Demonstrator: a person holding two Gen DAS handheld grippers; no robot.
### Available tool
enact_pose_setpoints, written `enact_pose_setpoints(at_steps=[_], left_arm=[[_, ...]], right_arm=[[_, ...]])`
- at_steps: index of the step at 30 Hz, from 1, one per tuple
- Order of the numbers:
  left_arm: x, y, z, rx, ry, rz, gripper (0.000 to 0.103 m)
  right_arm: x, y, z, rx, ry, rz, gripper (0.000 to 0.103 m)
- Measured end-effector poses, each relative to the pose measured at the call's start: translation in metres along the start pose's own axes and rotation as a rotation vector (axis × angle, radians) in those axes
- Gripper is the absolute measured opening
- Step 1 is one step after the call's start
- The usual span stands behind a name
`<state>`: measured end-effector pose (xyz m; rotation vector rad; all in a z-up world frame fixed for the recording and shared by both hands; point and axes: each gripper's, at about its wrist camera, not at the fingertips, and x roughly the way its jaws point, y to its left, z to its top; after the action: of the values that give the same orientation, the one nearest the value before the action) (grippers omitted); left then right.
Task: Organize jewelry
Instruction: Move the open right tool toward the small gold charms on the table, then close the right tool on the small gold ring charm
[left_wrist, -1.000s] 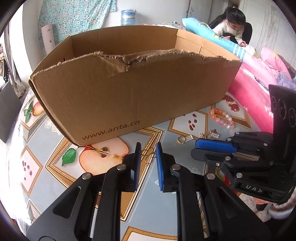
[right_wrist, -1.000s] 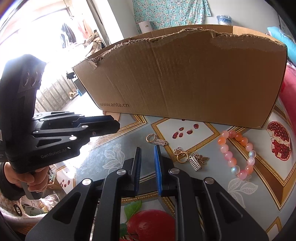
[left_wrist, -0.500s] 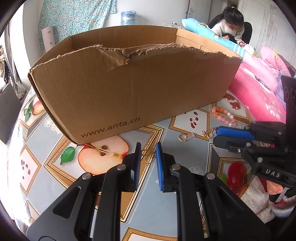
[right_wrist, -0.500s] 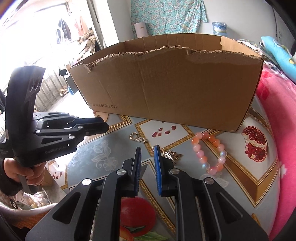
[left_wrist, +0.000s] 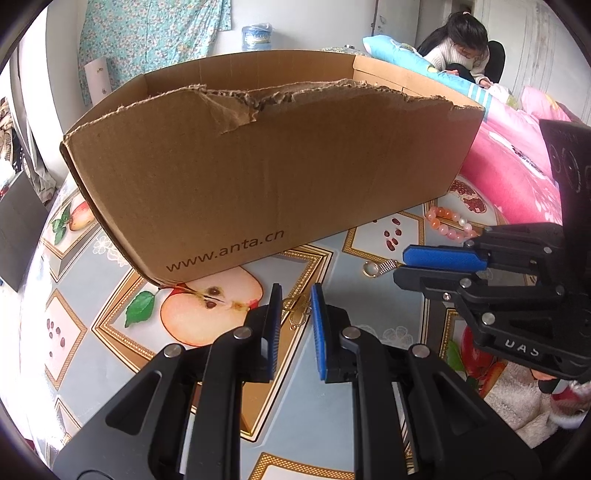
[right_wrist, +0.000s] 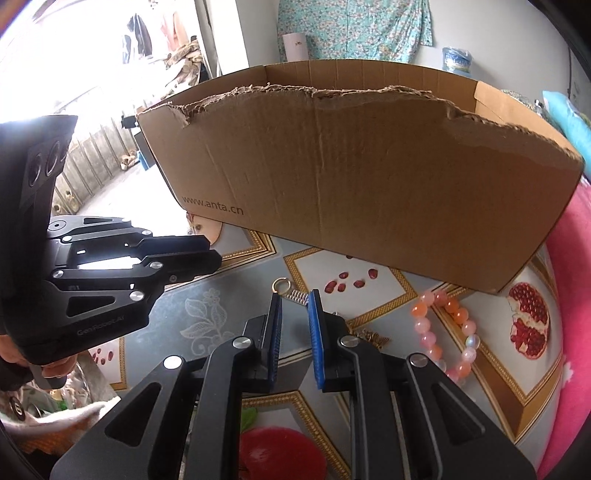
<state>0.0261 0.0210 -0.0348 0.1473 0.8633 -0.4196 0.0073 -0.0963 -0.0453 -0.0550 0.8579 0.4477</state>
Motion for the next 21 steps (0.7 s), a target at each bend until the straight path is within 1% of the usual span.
enact_pose_setpoints(at_steps=[3, 6, 7, 13, 17, 19, 21], left_arm=[[0.002, 0.001, 0.000, -0.002, 0.005, -0.002, 0.015], [0.003, 0.001, -0.001, -0.001, 0.009, -0.004, 0.015], [0.003, 0.001, -0.001, 0.000, 0.009, -0.003, 0.015], [0.004, 0.000, 0.000, 0.000, 0.010, 0.000, 0.015], [0.004, 0.000, -0.001, -0.007, 0.006, -0.004, 0.015], [0.004, 0.001, -0.001, -0.009, 0.003, -0.005, 0.015], [0.004, 0.001, -0.002, -0.010, 0.002, -0.006, 0.015]], right_arm=[[0.005, -0.001, 0.006, -0.021, 0.010, 0.010, 0.015], [0.009, -0.004, 0.011, -0.032, 0.026, 0.038, 0.016], [0.012, -0.005, 0.012, -0.029, 0.045, 0.052, 0.016], [0.009, -0.005, 0.010, 0.012, 0.073, 0.121, 0.016], [0.003, -0.003, 0.004, 0.038, 0.090, 0.131, 0.016], [0.001, -0.003, 0.001, 0.041, 0.081, 0.098, 0.016], [-0.002, -0.003, 0.004, 0.034, 0.053, 0.073, 0.016]])
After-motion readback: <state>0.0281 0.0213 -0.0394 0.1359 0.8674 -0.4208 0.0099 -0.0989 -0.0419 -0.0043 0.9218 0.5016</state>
